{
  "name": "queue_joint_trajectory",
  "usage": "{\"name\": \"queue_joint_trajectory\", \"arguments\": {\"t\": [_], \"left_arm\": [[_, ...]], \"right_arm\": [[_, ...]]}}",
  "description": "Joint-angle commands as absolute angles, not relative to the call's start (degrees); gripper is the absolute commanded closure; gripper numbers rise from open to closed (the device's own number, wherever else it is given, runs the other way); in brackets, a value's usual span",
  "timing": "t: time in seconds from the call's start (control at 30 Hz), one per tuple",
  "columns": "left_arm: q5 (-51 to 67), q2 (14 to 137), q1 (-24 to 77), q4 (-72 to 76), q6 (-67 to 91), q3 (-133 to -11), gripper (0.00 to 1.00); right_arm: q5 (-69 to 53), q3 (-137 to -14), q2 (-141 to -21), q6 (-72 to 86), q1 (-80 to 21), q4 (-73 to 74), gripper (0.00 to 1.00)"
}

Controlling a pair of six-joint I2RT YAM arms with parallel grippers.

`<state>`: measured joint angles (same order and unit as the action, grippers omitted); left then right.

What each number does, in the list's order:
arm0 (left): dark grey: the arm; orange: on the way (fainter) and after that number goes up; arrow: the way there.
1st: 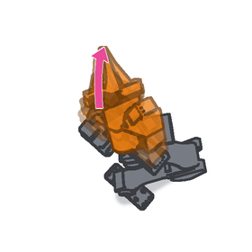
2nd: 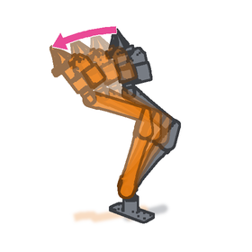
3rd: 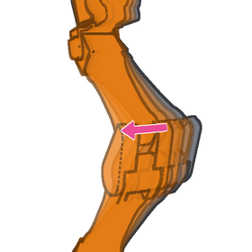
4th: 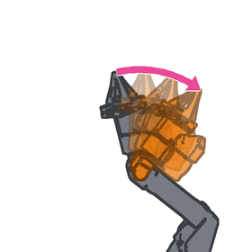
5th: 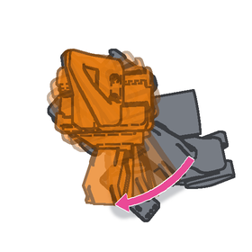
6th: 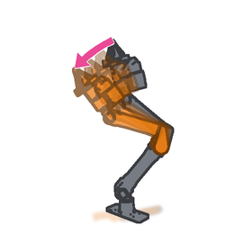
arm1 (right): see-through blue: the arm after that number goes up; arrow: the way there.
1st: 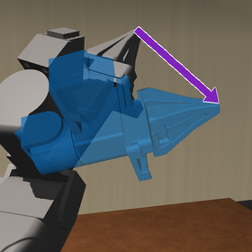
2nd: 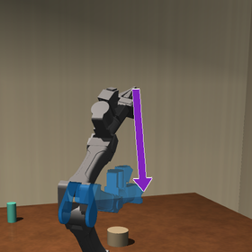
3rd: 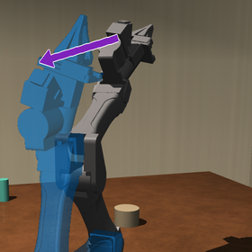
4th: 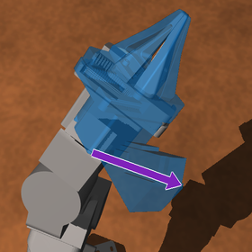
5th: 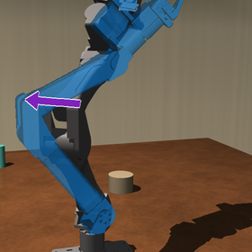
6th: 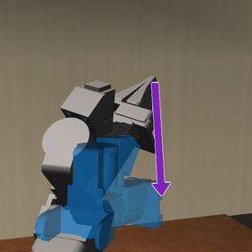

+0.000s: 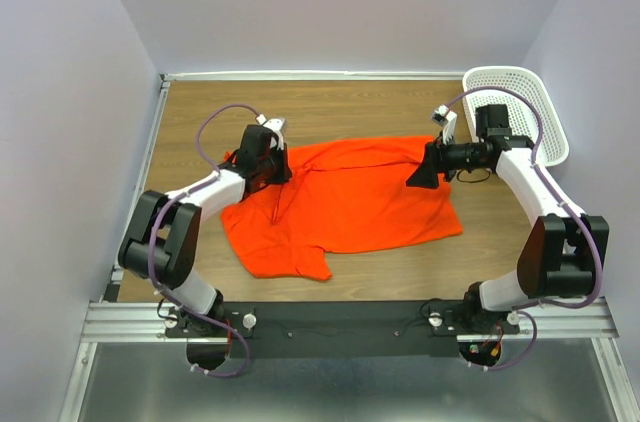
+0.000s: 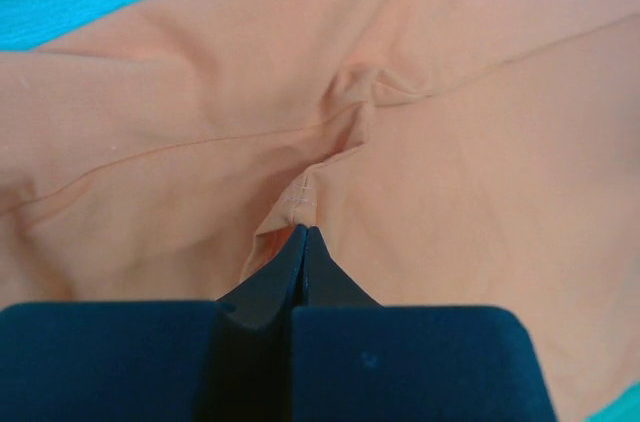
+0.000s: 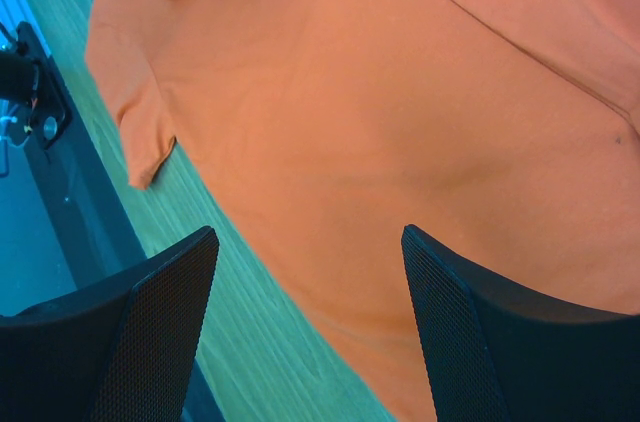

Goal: Fold and stack the t-shirts

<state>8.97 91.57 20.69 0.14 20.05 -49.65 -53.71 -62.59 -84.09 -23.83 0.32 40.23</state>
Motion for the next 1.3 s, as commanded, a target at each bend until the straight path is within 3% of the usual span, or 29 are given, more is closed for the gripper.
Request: {"name": "queue_joint_trajectory", "arguments": {"t": [0.0,0.4,0.43,0.47,0.5,0.57,0.7,0.83,0.9,1.03,1.07,1.1,1.2,1.27], "left_arm": [[13.6,86.6,20.5,1.1,20.7,-48.2,1.00],[27.5,81.6,24.2,4.2,24.5,-44.0,1.00],[28.6,82.3,25.1,4.6,24.5,-43.4,0.96],[29.4,82.6,26.4,4.7,24.8,-43.1,0.82],[28.9,82.9,26.8,4.8,24.7,-42.7,0.59],[27.4,82.4,27.0,5.0,24.3,-41.2,0.42],[24.6,75.1,27.1,2.8,23.9,-41.9,0.38],[11.5,65.1,27.0,-6.2,21.5,-45.7,0.35],[7.3,59.7,27.0,-7.3,22.1,-45.8,0.29],[-2.0,41.5,26.7,-7.1,29.0,-39.5,0.12],[-3.2,38.8,26.7,-7.4,30.6,-38.4,0.08],[-4.1,36.4,26.5,-7.8,33.3,-36.8,0.06],[-7.5,28.4,26.4,-9.8,34.3,-35.8,0.05],[-9.0,24.6,26.4,-11.1,32.6,-36.3,0.05]], "right_arm": [[-55.3,-61.9,-83.6,-24.1,0.1,41.4,0.18],[-55.1,-62.1,-83.2,-24.0,0.1,41.4,0.18],[-55.1,-62.1,-83.3,-23.9,0.1,41.4,0.18],[-55.1,-62.2,-83.3,-23.9,0.1,41.4,0.18],[-55.1,-62.1,-83.3,-23.9,0.1,41.4,0.18],[-54.9,-62.1,-83.2,-23.9,0.1,41.4,0.18],[-54.5,-62.0,-83.3,-24.1,0.1,41.4,0.18],[-56.1,-62.0,-83.1,-30.9,0.1,43.8,0.18],[-56.8,-62.1,-82.8,-39.4,-3.7,51.7,0.19],[-58.1,-56.7,-79.3,-79.1,-13.2,68.8,0.18],[-58.4,-54.5,-76.4,-82.8,-15.2,69.3,0.12],[-59.0,-51.0,-74.4,-85.2,-18.6,68.2,0.01],[-59.9,-46.9,-67.3,-84.3,-27.7,55.6,0.00],[-54.5,-43.3,-64.4,-70.3,-34.3,38.3,0.00]]}}
